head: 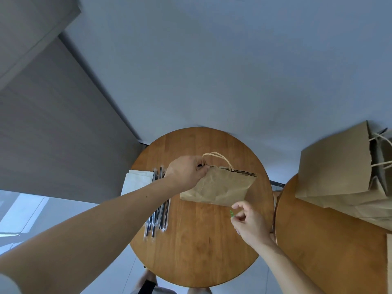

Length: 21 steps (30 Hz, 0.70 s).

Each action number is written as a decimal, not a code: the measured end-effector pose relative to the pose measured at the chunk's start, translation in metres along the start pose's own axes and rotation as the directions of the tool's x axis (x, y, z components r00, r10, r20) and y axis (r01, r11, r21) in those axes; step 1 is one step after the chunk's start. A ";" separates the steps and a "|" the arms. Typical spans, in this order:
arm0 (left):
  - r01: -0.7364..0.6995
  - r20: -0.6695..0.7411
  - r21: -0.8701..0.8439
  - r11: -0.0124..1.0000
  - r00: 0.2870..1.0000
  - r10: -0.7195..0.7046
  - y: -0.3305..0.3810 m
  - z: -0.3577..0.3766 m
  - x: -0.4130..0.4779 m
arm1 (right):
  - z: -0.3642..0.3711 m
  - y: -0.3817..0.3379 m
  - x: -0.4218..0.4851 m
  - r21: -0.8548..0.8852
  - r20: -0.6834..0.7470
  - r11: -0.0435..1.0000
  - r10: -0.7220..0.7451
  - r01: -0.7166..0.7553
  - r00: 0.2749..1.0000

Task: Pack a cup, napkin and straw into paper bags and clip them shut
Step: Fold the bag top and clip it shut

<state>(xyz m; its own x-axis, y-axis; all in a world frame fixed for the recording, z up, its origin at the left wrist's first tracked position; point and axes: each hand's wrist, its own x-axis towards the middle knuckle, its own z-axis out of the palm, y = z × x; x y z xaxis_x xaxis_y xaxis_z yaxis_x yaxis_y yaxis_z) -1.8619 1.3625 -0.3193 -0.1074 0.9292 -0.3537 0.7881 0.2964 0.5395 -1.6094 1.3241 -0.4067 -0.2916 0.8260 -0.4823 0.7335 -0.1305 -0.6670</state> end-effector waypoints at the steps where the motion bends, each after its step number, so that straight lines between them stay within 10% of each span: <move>1: -0.002 0.000 0.002 1.000 1.000 0.002 0.000 0.000 0.000 | -0.002 -0.012 -0.001 0.037 0.003 0.998 -0.056 0.056 0.998; 10: -0.032 0.018 0.018 0.999 0.999 0.031 0.003 -0.003 0.004 | -0.026 -0.111 0.005 0.055 -0.228 0.952 -0.282 0.301 0.932; 21: -0.089 0.039 0.080 0.993 0.996 0.086 0.003 -0.003 0.006 | -0.038 -0.153 0.036 -0.623 -0.152 0.750 -0.394 0.221 0.907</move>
<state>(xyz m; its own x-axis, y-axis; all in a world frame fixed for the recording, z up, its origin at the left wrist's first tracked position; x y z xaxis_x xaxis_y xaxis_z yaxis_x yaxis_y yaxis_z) -1.8620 1.3696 -0.3170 -0.0153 0.9419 -0.3354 0.8405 0.1938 0.5060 -1.7085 1.3943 -0.3005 -0.4596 0.8837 -0.0882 0.8684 0.4263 -0.2532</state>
